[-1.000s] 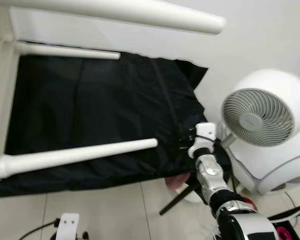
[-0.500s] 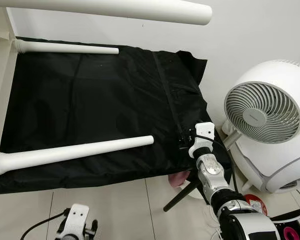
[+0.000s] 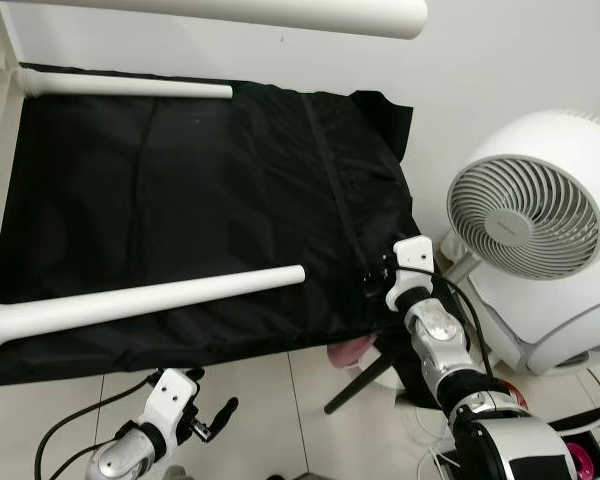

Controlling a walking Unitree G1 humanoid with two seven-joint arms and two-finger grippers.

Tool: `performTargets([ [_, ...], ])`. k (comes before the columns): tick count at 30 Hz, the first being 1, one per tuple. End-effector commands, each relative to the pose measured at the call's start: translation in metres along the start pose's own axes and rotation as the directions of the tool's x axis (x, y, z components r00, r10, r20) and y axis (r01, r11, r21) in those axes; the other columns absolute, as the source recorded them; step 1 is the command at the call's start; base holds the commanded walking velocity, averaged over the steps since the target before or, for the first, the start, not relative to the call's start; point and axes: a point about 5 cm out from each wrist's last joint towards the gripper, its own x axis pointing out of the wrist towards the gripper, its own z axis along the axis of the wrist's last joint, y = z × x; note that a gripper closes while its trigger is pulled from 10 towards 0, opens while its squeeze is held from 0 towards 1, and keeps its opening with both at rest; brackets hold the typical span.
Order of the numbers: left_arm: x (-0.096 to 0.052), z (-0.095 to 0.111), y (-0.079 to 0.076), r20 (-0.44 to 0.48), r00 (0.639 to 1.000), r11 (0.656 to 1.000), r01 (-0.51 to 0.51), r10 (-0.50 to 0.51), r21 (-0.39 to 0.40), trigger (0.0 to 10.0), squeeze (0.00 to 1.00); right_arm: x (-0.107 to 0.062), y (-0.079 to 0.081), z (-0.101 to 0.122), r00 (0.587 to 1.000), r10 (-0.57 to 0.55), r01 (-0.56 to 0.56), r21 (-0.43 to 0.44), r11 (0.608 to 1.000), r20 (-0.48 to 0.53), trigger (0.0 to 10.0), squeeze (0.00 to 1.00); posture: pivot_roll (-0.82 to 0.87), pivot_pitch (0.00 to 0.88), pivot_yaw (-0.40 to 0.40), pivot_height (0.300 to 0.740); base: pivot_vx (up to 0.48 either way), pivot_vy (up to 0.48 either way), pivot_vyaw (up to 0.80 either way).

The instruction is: Building children table

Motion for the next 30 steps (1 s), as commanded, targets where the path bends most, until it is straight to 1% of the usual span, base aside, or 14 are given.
performTargets([
  [1, -0.003, 0.000, -0.010, 0.009, 0.992, 0.992, 0.128, -0.128, 0.001, 10.0, 0.00, -0.002, -0.005, -0.003, 1.000, 0.014, -0.014, -0.003, 1.000, -0.025, 10.0, 0.00, 0.10, 0.087, -0.173, 0.740, 0.000, 0.000, 0.00],
  [3, -0.011, 0.002, -0.014, 0.014, 0.979, 0.979, 0.202, -0.202, 0.010, 10.0, 0.00, -0.001, -0.007, 0.000, 0.998, 0.052, -0.052, 0.002, 0.999, -0.024, 10.0, 0.00, 0.10, 0.079, -0.177, 0.740, 0.000, 0.000, 0.00],
  [4, -0.011, 0.002, -0.014, 0.014, 0.979, 0.979, 0.202, -0.202, 0.010, 10.0, 0.00, -0.001, -0.007, 0.000, 0.998, 0.052, -0.052, 0.002, 0.999, -0.024, 10.0, 0.00, 0.10, 0.079, -0.177, 0.740, 0.000, 0.000, 0.00],
  [6, -0.021, 0.006, -0.017, 0.016, 0.962, 0.963, 0.271, -0.271, 0.016, 10.0, 0.00, 0.000, -0.010, 0.003, 0.995, 0.099, -0.099, 0.005, 0.995, -0.015, 10.0, 0.00, 0.10, 0.063, -0.178, 0.740, 0.000, 0.000, 0.00],
  [9, -0.027, 0.010, -0.018, 0.022, 0.951, 0.951, 0.309, -0.310, 0.014, 10.0, 0.00, 0.001, -0.012, 0.005, 0.993, 0.120, -0.120, 0.008, 0.993, -0.013, 10.0, 0.00, 0.10, 0.057, -0.176, 0.740, 0.000, 0.000, 0.00],
  [10, -0.033, 0.015, -0.021, 0.029, 0.936, 0.936, 0.351, -0.352, 0.024, 10.0, 0.00, 0.002, -0.014, 0.007, 0.990, 0.139, -0.139, 0.008, 0.990, -0.013, 10.0, 0.00, 0.10, 0.049, -0.170, 0.740, 0.000, 0.000, 0.00],
  [12, -0.033, 0.015, -0.021, 0.029, 0.936, 0.936, 0.351, -0.352, 0.024, 10.0, 0.00, 0.002, -0.014, 0.007, 0.990, 0.139, -0.139, 0.008, 0.990, -0.013, 10.0, 0.00, 0.10, 0.049, -0.170, 0.740, 0.000, 0.000, 0.00],
  [14, -0.041, 0.027, -0.025, 0.037, 0.905, 0.905, 0.423, -0.424, 0.032, 10.0, 0.00, 0.002, -0.019, 0.009, 0.987, 0.161, -0.161, -0.011, 0.987, -0.016, 10.0, 0.00, 0.10, 0.034, -0.154, 0.740, 0.000, 0.000, 0.00],
  [19, -0.045, 0.035, -0.024, 0.049, 0.899, 0.900, 0.432, -0.434, 0.060, 10.0, 0.00, 0.001, -0.021, 0.009, 0.986, 0.168, -0.168, 0.001, 0.986, -0.015, 10.0, 0.00, 0.10, 0.032, -0.149, 0.740, 0.000, 0.000, 0.00],
  [22, -0.048, 0.049, -0.018, 0.066, 0.894, 0.895, 0.436, -0.442, 0.090, 10.0, 0.00, 0.001, -0.021, 0.012, 0.982, 0.189, -0.189, 0.018, 0.982, 0.005, 10.0, 0.00, 0.10, 0.029, -0.144, 0.740, 0.000, 0.000, 0.00],
  [23, -0.049, 0.060, -0.014, 0.081, 0.889, 0.890, 0.442, -0.451, 0.110, 10.0, 0.00, 0.000, -0.021, 0.013, 0.979, 0.204, -0.205, 0.022, 0.979, 0.020, 10.0, 0.00, 0.10, 0.024, -0.144, 0.740, 0.000, 0.000, 0.00],
  [28, -0.047, 0.074, -0.014, 0.117, 0.877, 0.883, 0.453, -0.466, 0.121, 10.0, 0.00, 0.000, -0.022, 0.014, 0.979, 0.204, -0.204, 0.018, 0.979, 0.021, 10.0, 0.00, 0.10, 0.021, -0.144, 0.740, 0.000, 0.000, 0.00],
  [29, -0.048, 0.084, -0.020, 0.123, 0.858, 0.864, 0.484, -0.500, 0.136, 10.0, 0.00, 0.002, -0.024, 0.014, 0.980, 0.200, -0.200, 0.021, 0.980, 0.016, 10.0, 0.00, 0.10, 0.018, -0.142, 0.740, 0.000, 0.000, 0.00],
  [30, -0.048, 0.084, -0.020, 0.123, 0.858, 0.864, 0.484, -0.500, 0.136, 10.0, 0.00, 0.002, -0.024, 0.014, 0.980, 0.200, -0.200, 0.021, 0.980, 0.016, 10.0, 0.00, 0.10, 0.018, -0.142, 0.740, 0.000, 0.000, 0.00],
])
